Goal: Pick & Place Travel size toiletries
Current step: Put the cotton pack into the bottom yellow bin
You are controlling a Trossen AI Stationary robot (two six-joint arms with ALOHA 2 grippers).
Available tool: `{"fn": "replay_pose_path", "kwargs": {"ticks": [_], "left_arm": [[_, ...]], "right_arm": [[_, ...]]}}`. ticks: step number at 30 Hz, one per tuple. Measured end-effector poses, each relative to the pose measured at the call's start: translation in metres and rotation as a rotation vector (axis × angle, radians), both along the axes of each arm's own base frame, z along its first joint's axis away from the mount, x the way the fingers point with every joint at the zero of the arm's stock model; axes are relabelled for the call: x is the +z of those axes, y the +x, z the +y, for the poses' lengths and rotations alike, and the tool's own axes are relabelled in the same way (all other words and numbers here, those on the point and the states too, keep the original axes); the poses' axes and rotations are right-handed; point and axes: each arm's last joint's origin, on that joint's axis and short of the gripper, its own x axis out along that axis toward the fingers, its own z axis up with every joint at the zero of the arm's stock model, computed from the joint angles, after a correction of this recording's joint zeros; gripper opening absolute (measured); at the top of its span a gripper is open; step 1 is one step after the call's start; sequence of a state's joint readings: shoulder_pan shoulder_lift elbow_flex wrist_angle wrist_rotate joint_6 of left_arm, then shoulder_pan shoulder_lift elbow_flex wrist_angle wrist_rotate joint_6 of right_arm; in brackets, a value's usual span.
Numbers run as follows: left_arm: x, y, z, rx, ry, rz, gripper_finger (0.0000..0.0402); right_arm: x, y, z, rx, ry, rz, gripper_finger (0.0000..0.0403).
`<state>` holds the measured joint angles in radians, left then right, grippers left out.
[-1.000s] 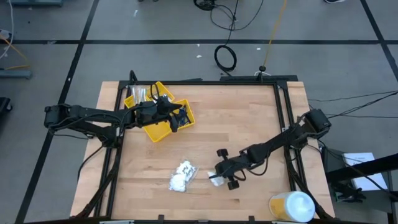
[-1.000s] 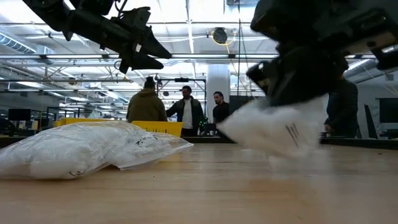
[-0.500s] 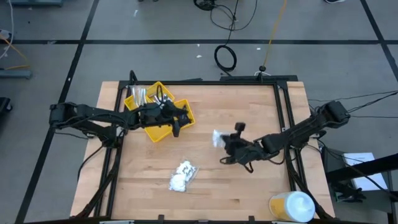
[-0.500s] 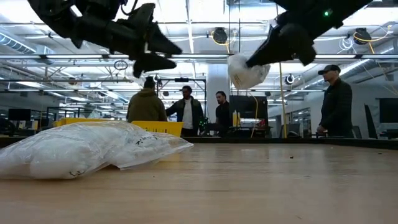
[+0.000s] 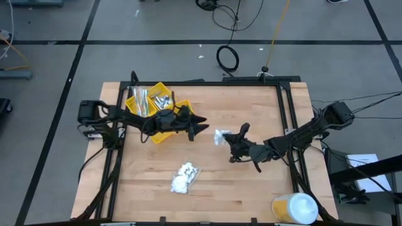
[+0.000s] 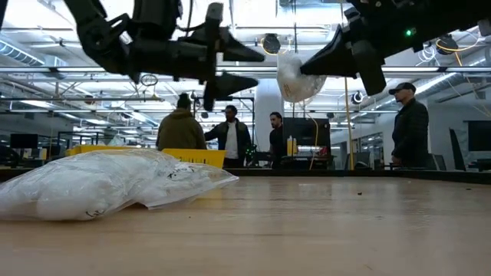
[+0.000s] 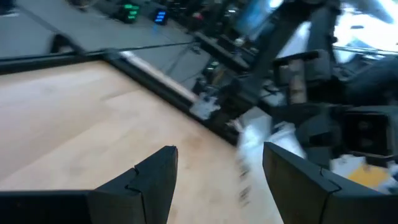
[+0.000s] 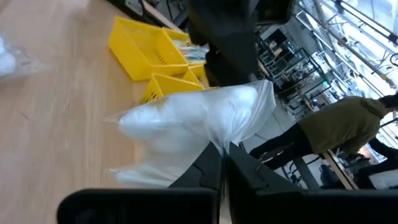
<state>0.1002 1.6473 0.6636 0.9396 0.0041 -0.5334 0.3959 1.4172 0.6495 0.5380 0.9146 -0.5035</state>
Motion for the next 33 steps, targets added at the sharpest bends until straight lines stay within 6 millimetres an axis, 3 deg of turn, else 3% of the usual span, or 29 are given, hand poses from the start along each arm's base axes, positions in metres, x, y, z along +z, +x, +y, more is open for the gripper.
{"fn": "replay_pose_path", "kwargs": {"ticks": [12,22,26,33], "left_arm": [[0.017,0.044,-0.032,-0.132,0.126,-0.051,0.0234],[0.014,0.046,-0.031,-0.073,0.136,0.003,0.0227],[0.014,0.046,-0.031,-0.073,0.132,0.003,0.0181],[0.015,0.046,-0.03,-0.07,0.151,-0.009,0.0029]], "right_arm": [[-0.001,0.0,-0.002,-0.009,0.015,-0.005,0.0],[0.0,0.001,-0.001,-0.006,0.024,-0.024,0.0],[0.0,0.001,-0.001,-0.006,0.024,-0.024,0.0],[0.0,0.001,-0.001,0.014,0.062,-0.039,0.0]]}}
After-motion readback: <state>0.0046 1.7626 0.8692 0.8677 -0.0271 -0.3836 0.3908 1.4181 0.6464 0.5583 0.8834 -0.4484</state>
